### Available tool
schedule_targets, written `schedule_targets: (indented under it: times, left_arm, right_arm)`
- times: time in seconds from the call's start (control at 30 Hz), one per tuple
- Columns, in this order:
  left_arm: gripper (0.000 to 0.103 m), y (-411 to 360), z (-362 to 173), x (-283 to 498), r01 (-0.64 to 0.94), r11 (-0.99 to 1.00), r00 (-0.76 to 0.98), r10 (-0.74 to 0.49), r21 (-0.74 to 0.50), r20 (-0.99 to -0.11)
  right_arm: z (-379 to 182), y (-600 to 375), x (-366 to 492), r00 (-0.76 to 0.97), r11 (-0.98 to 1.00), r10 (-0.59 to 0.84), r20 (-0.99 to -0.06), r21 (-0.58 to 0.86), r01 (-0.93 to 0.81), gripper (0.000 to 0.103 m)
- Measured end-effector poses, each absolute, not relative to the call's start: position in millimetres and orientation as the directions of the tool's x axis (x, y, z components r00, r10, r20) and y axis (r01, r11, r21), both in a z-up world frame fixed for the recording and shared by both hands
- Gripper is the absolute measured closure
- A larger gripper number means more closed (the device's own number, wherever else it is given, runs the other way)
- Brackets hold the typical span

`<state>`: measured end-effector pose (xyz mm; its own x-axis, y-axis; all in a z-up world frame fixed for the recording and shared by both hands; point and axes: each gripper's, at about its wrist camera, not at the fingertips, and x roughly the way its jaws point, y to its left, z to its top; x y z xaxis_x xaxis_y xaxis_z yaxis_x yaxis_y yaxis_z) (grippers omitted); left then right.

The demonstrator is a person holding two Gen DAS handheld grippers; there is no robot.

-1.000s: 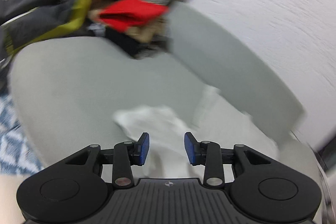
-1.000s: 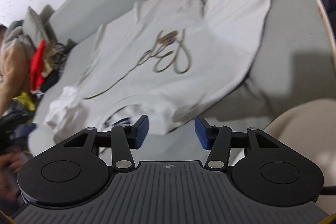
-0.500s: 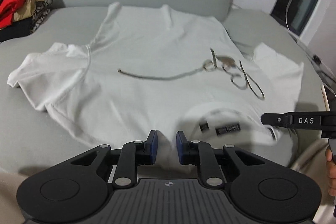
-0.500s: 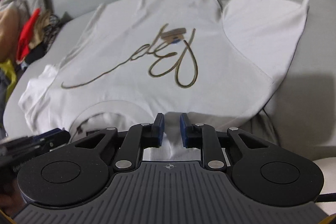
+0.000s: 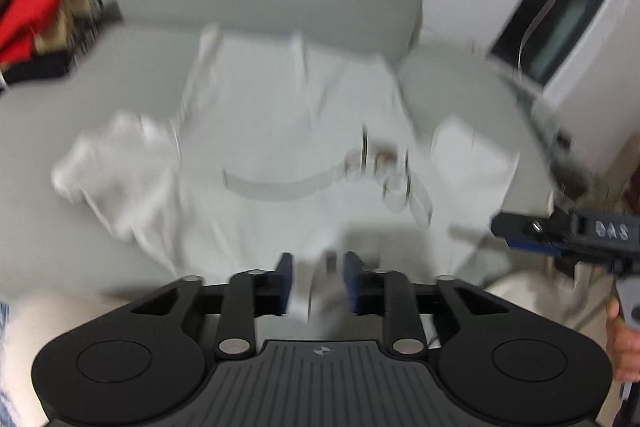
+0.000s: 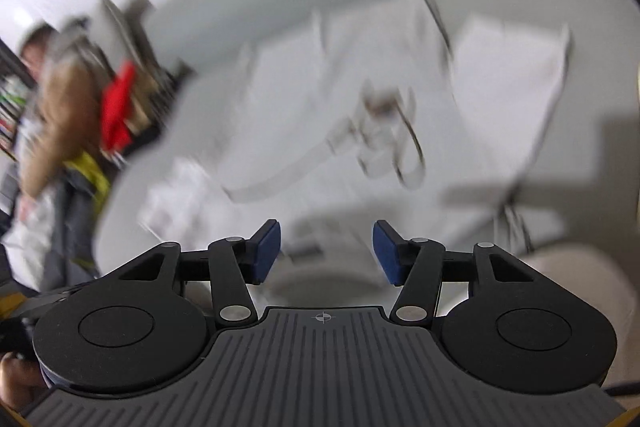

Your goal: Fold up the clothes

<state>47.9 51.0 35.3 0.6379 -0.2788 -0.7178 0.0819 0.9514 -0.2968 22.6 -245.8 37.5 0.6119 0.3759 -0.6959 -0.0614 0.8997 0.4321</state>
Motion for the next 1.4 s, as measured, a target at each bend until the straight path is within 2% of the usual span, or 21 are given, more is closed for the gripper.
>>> schedule_targets:
  times: [0.03,0.1,0.17,0.27,0.43,0.57,0.63,0.7,0.77,0.9,1.0,1.03,1.07,1.17,1.27,1.3,1.33,1.4]
  left_arm:
    - [0.06,55,48,52,0.074,0.95,0.66,-0.276,-0.304,-0.698]
    - [0.053,64,65,65,0.052,0.943,0.686,-0.274,-0.33,-0.674]
    - [0.033,72,77,83,0.026,0.932,0.7,-0.275,-0.361,-0.659]
    - [0.032,85,90,112,-0.014,0.922,0.713,-0.262,-0.387,-0.65]
    - [0.032,111,84,181,-0.066,0.913,0.708,-0.24,-0.401,-0.664]
    - [0.035,139,42,260,-0.146,0.9,0.661,-0.219,-0.41,-0.717]
    - [0.038,152,14,300,-0.195,0.899,0.64,-0.187,-0.393,-0.745]
    - [0.041,165,-14,335,-0.231,0.889,0.642,-0.165,-0.394,-0.749]
    - [0.046,177,-38,367,-0.249,0.884,0.651,-0.15,-0.397,-0.744]
    - [0.05,192,-75,424,-0.246,0.887,0.662,-0.142,-0.392,-0.736]
    - [0.052,201,-95,453,-0.231,0.873,0.67,-0.178,-0.43,-0.721]
    - [0.052,203,-99,460,-0.222,0.865,0.678,-0.194,-0.45,-0.709]
    - [0.052,205,-101,464,-0.211,0.857,0.692,-0.21,-0.471,-0.691]
    - [0.05,210,-103,470,-0.173,0.836,0.728,-0.248,-0.521,-0.639]
    - [0.05,213,-105,472,-0.174,0.831,0.727,-0.254,-0.528,-0.638]
    - [0.05,214,-106,472,-0.174,0.83,0.726,-0.255,-0.531,-0.638]
    - [0.05,216,-107,473,-0.176,0.828,0.727,-0.255,-0.532,-0.637]
    - [0.05,218,-106,474,-0.183,0.826,0.736,-0.244,-0.532,-0.632]
  right_arm:
    - [51,-248,26,0.633,0.901,0.373,-0.679,0.427,-0.073,0.037]
    - [77,-253,34,0.669,0.903,0.368,-0.646,0.419,-0.092,0.034]
    - [98,-259,48,0.693,0.906,0.363,-0.623,0.411,-0.104,0.034]
    - [120,-267,76,0.721,0.92,0.329,-0.61,0.379,-0.1,0.026]
    - [124,-282,148,0.718,0.938,0.28,-0.638,0.342,-0.062,0.026]
    - [90,-296,222,0.68,0.925,0.286,-0.675,0.38,-0.011,0.027]
    - [62,-303,262,0.66,0.916,0.293,-0.692,0.4,0.013,0.032]
    - [30,-310,303,0.641,0.919,0.271,-0.718,0.391,0.05,0.043]
    - [-2,-321,344,0.627,0.919,0.235,-0.743,0.38,0.105,0.048]
    - [-58,-347,415,0.634,0.901,0.185,-0.751,0.387,0.197,0.048]
    - [-90,-362,456,0.642,0.883,0.162,-0.749,0.401,0.244,0.048]
    - [-98,-365,468,0.65,0.878,0.169,-0.741,0.413,0.243,0.051]
    - [-104,-366,479,0.659,0.876,0.184,-0.729,0.426,0.227,0.057]
    - [-117,-362,512,0.676,0.881,0.229,-0.7,0.445,0.162,0.059]
    - [-124,-345,531,0.679,0.924,0.213,-0.703,0.37,0.093,0.062]
    - [-125,-339,535,0.681,0.94,0.198,-0.705,0.334,0.072,0.091]
    - [-126,-334,537,0.681,0.952,0.182,-0.709,0.3,0.058,0.099]
    - [-123,-329,532,0.718,0.962,0.139,-0.682,0.266,0.066,0.099]
